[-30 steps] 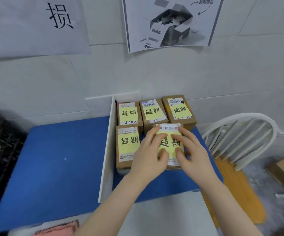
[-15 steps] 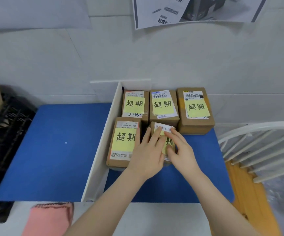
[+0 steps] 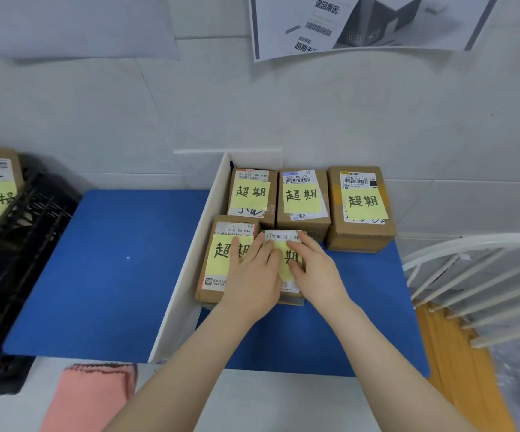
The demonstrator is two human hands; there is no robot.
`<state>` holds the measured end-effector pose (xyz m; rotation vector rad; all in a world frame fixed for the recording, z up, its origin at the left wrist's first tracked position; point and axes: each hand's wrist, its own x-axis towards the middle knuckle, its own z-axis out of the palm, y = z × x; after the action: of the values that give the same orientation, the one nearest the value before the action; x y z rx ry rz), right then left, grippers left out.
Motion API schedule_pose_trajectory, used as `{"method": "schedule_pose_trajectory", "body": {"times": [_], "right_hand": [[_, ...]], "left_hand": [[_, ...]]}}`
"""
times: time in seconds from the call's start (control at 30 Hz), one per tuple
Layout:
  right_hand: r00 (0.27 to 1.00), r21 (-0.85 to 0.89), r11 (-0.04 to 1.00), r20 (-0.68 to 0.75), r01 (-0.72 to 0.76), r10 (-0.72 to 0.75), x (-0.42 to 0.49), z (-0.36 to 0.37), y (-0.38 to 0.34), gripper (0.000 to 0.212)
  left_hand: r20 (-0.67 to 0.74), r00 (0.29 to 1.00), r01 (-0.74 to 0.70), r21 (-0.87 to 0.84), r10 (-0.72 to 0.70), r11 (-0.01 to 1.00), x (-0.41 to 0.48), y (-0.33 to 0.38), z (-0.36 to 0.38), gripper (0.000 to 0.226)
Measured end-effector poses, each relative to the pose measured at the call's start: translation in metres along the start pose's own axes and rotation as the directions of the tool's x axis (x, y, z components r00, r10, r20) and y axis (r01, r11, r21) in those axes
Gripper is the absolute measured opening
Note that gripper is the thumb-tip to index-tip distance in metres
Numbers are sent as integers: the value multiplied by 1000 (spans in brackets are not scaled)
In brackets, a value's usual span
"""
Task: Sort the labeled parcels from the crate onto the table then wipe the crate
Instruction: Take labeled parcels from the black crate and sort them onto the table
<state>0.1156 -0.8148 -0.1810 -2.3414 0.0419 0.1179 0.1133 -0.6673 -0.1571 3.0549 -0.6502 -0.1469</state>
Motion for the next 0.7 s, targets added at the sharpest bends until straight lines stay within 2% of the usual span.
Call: {"method": "schedule_pose_trajectory", "body": {"times": [0.07,0.17,0.23,0.3,0.37,0.5,0.7], "right_hand": [[1000,-13,1000,14,5,-4,-3,-5,-5,41],[997,-77,996,-58,39,-43,-11,-20,-23,45],[985,-149,983,-118,107,-125,-16,-29,-50,47],[956,-270,938,-131,220,-262,-19,-31,-87,46],[922,-360,875,-90,323,-377,-23,-22,-131,47],[860,-407,774,64,485,-506,-38,32,-213,50],[858,-412,753,243,514,-453,-68,156,-299,50]], "left_hand": [[-8,1000,7,-32,-7,999,-2,0,-5,46],[-128,991,18,-126,-34,992,-16,-7,-32,49],[-265,961,39,-139,-75,990,-34,-21,-56,48],[-347,923,132,-125,-168,983,-57,-44,-78,47],[-327,904,258,-95,-275,961,-83,-73,-94,51],[-230,867,449,-21,-442,893,-146,-140,-97,56],[-88,814,578,8,-575,816,-275,-259,-73,54]]}}
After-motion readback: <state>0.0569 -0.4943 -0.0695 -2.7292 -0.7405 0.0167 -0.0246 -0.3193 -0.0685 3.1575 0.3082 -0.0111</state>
